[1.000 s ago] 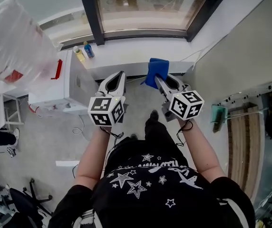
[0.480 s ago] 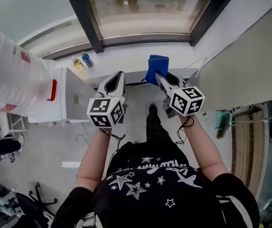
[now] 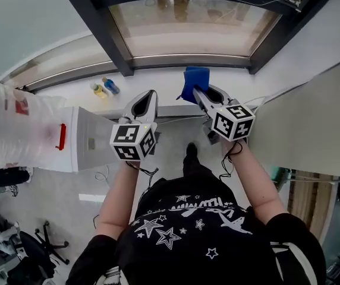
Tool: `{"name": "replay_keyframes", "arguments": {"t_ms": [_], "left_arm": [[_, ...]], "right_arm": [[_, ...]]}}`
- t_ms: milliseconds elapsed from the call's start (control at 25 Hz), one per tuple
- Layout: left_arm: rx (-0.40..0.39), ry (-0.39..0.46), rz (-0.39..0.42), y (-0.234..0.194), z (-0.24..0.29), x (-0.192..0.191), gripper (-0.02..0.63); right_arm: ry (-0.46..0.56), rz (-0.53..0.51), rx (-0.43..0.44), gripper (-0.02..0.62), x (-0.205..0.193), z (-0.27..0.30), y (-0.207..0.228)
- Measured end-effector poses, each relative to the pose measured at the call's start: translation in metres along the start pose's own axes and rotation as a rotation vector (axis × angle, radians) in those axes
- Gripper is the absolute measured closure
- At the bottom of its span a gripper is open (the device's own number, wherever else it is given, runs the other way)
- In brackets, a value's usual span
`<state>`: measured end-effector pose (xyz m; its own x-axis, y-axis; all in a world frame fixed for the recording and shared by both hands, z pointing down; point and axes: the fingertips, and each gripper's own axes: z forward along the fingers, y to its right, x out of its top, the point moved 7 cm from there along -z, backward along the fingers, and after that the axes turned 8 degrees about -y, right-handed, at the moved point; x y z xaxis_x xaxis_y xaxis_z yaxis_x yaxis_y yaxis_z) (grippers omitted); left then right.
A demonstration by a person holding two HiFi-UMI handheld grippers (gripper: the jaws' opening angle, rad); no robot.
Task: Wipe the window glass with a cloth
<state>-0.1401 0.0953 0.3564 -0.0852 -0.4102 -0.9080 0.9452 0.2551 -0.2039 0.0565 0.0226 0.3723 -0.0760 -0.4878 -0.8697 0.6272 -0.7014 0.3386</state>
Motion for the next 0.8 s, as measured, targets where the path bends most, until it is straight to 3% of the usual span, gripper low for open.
{"name": "replay_keyframes", "arguments": {"t_ms": [440,800], "left_arm": [[0.132,0.019,-0.041,-0.010,0.078,0.033,0.600],[0.200,0.012,-0.045,-0.032,0.090,0.041,0.600]], "right_arm": [[-0.041,-0.023,0.095,0.517,0.043,0.052,0.083],[-0.070,-0.016,0.137,0.517,0.049,0.089,0.092]]}}
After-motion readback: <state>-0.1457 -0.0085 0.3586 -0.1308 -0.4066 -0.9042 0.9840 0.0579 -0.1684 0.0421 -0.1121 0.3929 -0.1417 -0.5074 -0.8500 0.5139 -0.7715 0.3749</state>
